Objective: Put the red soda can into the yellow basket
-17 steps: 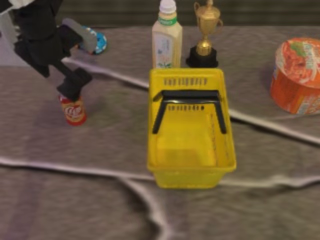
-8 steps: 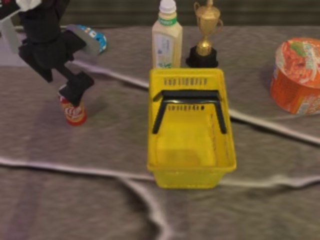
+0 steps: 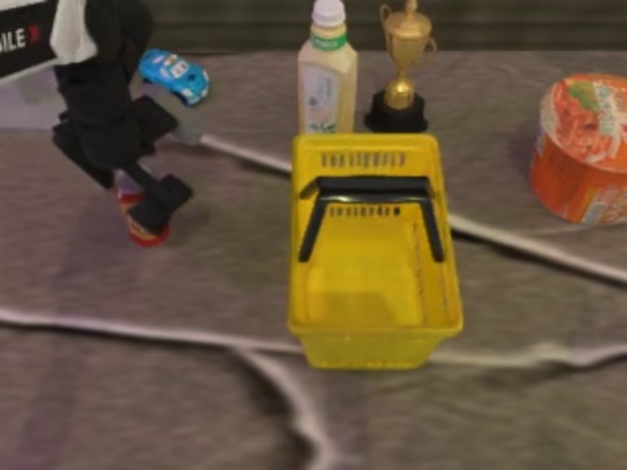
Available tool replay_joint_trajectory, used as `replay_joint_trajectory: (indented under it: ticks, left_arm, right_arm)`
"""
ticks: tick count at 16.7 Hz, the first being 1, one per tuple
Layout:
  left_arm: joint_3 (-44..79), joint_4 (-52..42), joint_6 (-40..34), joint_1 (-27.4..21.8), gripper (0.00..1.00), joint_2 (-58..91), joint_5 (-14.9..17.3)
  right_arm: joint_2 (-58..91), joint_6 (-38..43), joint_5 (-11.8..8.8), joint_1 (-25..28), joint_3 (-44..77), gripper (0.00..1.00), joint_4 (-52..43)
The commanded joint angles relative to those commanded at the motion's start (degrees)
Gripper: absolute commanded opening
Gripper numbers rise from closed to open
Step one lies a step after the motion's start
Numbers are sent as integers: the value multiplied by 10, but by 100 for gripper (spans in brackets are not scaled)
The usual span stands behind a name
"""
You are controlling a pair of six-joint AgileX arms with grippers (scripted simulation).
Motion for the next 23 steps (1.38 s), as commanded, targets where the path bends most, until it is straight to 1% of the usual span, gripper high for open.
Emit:
replay_joint_trajectory:
  ticks: [3,16,17,23]
  left_arm:
    - [0,0,0,0,100,0,0]
    - [0,0,0,0,2,0,0]
    - [0,0,0,0,0,0,0]
    - [0,0,0,0,0,0,0]
  right_arm:
    - [0,0,0,0,0,100,0]
    - [0,0,0,0,0,100,0]
    - [0,0,0,0,0,100,0]
    - [0,0,0,0,0,100,0]
